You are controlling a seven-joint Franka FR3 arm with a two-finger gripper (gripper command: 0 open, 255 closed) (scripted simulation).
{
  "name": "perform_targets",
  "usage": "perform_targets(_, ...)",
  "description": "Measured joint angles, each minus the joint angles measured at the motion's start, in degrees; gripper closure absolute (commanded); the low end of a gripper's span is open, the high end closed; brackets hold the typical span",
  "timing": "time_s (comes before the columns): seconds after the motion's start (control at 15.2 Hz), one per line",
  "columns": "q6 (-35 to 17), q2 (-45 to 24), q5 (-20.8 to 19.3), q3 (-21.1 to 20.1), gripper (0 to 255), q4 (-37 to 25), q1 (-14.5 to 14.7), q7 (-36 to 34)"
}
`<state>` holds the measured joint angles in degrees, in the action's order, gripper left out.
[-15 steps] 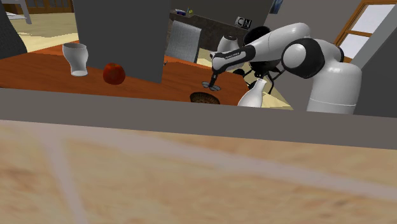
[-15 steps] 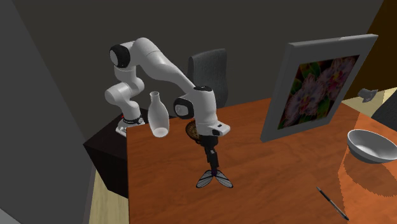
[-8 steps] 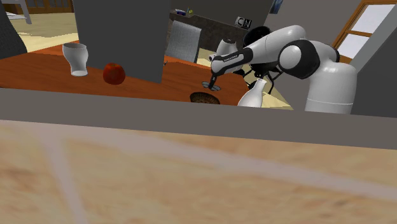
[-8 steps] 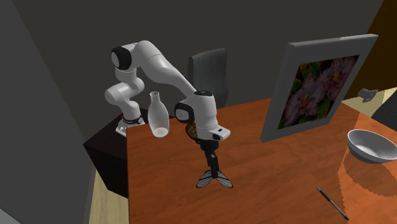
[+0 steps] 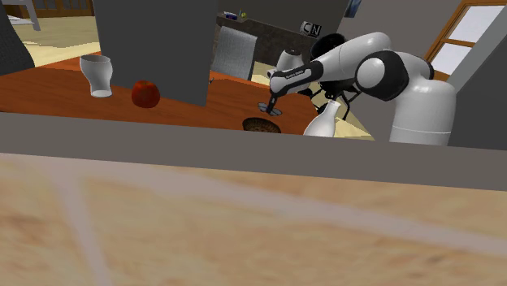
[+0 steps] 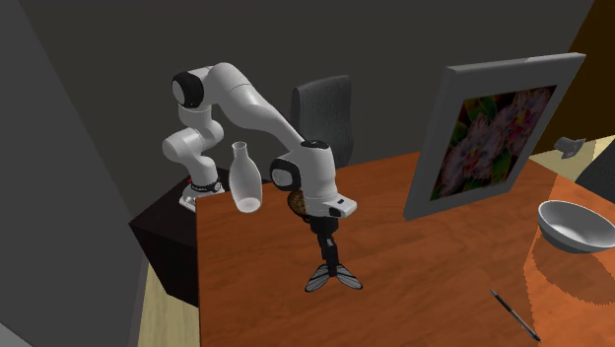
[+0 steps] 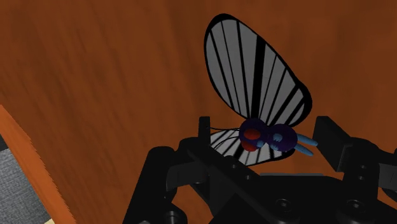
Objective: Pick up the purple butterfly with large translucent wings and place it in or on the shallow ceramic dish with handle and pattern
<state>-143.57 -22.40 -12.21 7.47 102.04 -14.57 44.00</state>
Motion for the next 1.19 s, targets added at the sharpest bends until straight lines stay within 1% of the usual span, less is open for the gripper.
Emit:
perform_targets(0.4, 0.27, 0.13, 0.04, -0.04, 255, -0.09, 0.03, 0.05)
perform_targets(1.19, 7.72, 3.81, 0.9, -0.44, 255, -3.92, 0.1, 1.63)
